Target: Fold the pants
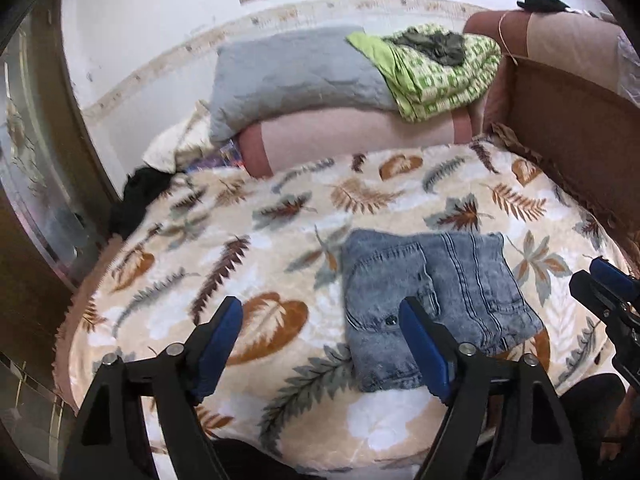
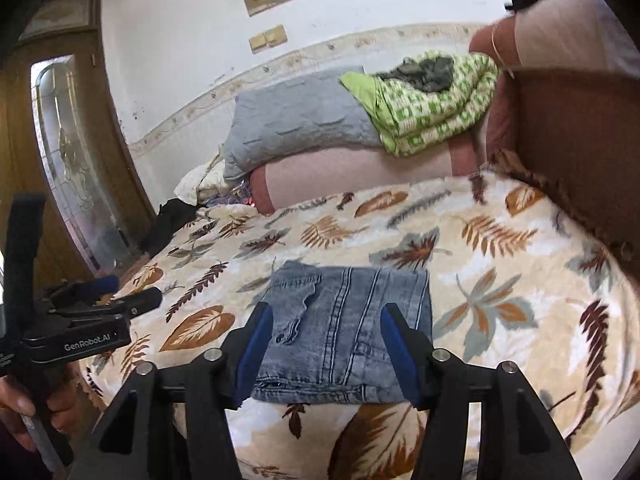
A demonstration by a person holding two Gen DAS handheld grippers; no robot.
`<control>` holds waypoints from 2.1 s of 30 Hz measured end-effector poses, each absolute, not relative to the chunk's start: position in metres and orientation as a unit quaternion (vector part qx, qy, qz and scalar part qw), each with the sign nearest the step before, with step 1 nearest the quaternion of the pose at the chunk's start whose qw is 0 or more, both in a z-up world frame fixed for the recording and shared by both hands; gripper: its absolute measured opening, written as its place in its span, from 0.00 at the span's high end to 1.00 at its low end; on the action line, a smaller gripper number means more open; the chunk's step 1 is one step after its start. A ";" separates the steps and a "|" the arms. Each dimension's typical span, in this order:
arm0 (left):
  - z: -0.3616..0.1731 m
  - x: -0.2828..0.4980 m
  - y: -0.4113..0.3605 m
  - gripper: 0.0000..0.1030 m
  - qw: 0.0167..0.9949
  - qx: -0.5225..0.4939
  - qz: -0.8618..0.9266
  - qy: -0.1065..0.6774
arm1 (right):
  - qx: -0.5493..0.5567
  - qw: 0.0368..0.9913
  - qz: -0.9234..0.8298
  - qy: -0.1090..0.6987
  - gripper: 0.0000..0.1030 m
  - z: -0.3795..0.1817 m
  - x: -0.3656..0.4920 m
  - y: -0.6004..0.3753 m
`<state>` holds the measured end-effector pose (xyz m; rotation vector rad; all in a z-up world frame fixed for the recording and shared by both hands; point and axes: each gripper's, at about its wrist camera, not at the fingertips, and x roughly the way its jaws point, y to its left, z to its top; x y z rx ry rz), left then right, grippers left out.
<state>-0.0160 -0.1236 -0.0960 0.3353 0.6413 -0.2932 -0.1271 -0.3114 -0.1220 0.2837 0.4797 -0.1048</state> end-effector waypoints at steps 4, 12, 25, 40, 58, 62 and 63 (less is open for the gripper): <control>-0.086 -0.021 -0.118 0.16 0.933 0.154 -0.136 0.294 | 0.128 0.962 -0.064 0.232 0.38 -0.115 -0.129 -0.306; -0.076 -0.026 -0.114 0.15 0.939 0.148 -0.133 0.281 | 0.120 0.950 -0.100 0.271 0.36 -0.110 -0.117 -0.305; -0.069 -0.029 -0.110 0.15 0.942 0.141 -0.128 0.275 | 0.099 0.949 -0.105 0.279 0.36 -0.098 -0.114 -0.291; -0.071 -0.028 -0.108 0.15 0.945 0.130 -0.120 0.276 | 0.075 0.954 -0.101 0.272 0.36 -0.091 -0.115 -0.274; -0.084 -0.019 -0.105 0.15 0.939 0.129 -0.112 0.298 | 0.070 0.945 -0.104 0.302 0.36 -0.102 -0.101 -0.267; -0.084 -0.018 -0.104 0.15 0.939 0.126 -0.112 0.300 | 0.069 0.941 -0.111 0.312 0.36 -0.103 -0.096 -0.266; -0.085 -0.018 -0.103 0.15 0.939 0.125 -0.112 0.300 | 0.066 0.940 -0.114 0.314 0.36 -0.103 -0.095 -0.266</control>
